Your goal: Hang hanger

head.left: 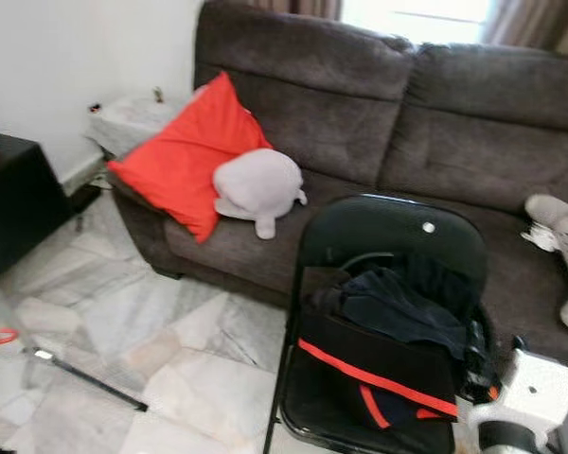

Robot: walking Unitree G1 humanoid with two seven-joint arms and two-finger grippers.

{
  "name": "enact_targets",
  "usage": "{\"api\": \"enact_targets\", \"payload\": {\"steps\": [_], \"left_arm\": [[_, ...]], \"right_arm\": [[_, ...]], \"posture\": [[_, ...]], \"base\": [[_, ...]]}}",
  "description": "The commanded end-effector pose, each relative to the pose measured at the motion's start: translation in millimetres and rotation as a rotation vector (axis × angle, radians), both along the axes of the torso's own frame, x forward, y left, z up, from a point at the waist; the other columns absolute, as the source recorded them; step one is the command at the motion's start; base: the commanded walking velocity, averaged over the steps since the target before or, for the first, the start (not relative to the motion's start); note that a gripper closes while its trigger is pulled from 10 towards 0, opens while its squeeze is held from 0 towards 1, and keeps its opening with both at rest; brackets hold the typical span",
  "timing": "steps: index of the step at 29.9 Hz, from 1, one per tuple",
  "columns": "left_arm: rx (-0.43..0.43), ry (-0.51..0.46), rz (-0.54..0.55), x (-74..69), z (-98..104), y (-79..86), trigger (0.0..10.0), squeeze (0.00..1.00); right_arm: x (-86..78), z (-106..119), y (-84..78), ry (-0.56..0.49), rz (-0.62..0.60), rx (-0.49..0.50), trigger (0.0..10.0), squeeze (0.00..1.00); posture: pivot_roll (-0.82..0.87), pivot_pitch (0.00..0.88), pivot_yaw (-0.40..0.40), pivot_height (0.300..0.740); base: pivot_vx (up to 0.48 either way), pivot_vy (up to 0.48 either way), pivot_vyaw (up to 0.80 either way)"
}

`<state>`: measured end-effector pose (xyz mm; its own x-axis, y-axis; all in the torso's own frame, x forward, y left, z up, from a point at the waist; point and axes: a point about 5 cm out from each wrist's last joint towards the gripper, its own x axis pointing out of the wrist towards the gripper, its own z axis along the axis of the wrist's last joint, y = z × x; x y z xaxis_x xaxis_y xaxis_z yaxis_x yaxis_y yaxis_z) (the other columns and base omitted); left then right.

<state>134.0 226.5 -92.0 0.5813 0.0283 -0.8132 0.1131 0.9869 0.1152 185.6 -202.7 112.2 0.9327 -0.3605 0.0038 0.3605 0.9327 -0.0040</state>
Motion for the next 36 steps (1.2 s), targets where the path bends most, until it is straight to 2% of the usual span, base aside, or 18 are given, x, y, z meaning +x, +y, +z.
{"api": "enact_targets", "payload": {"steps": [1, 5, 6, 11, 17, 25, 30, 36], "left_arm": [[-0.001, -0.005, -0.027, 4.9, 1, -4.3, 10.0, 0.00], [0.000, -0.005, -0.027, 5.1, 1, -4.6, 10.0, 0.00], [0.000, -0.005, -0.027, 5.1, 1, -4.6, 10.0, 0.00], [-0.002, -0.002, -0.030, 4.3, 0, -7.9, 10.0, 0.00], [-0.005, 0.000, -0.024, 4.0, -1, -9.4, 10.0, 0.00], [-0.003, 0.004, -0.019, 3.3, -1, -6.1, 10.0, 0.00], [0.000, 0.002, -0.023, 3.3, 0, -3.9, 10.0, 0.00], [0.002, 0.001, -0.026, 3.3, 0, -2.3, 10.0, 0.00]], "right_arm": [[-5.8, 5, -2.0, 0.000, -0.009, 0.006, 10.0, 0.00], [-13.8, -2, -8.5, 0.063, -0.072, 0.096, 10.0, 0.00], [-13.8, -2, -8.5, 0.063, -0.072, 0.096, 10.0, 0.00], [-11.6, -10, -14.2, 0.090, -0.134, 0.216, 10.0, 0.00], [-0.3, -11, -10.8, 0.107, -0.090, 0.229, 10.0, 0.00], [3.2, -24, -5.4, 0.181, -0.098, 0.371, 10.0, 0.00], [6.0, -29, -8.5, 0.192, -0.120, 0.428, 10.0, 0.00], [7.9, -30, -12.3, 0.206, -0.113, 0.439, 10.0, 0.00]], "posture": [[-0.08, 0.048, -0.009, 0.740], [-0.08, 0.057, -0.012, 0.740], [-0.08, 0.057, -0.012, 0.740], [-0.08, 0.060, -0.014, 0.740], [-0.06, 0.064, -0.018, 0.740], [-0.07, 0.068, -0.014, 0.740], [-0.06, 0.068, -0.016, 0.740], [-0.06, 0.069, -0.014, 0.740]], "base": [[0.000, 0.000, 0.00], [0.000, 0.000, 0.00], [0.000, 0.000, 0.00], [0.000, 0.000, -0.78], [0.000, 0.000, 0.00], [0.000, 0.000, 0.00], [0.000, 0.000, 0.00], [0.000, 0.000, 0.00]]}}
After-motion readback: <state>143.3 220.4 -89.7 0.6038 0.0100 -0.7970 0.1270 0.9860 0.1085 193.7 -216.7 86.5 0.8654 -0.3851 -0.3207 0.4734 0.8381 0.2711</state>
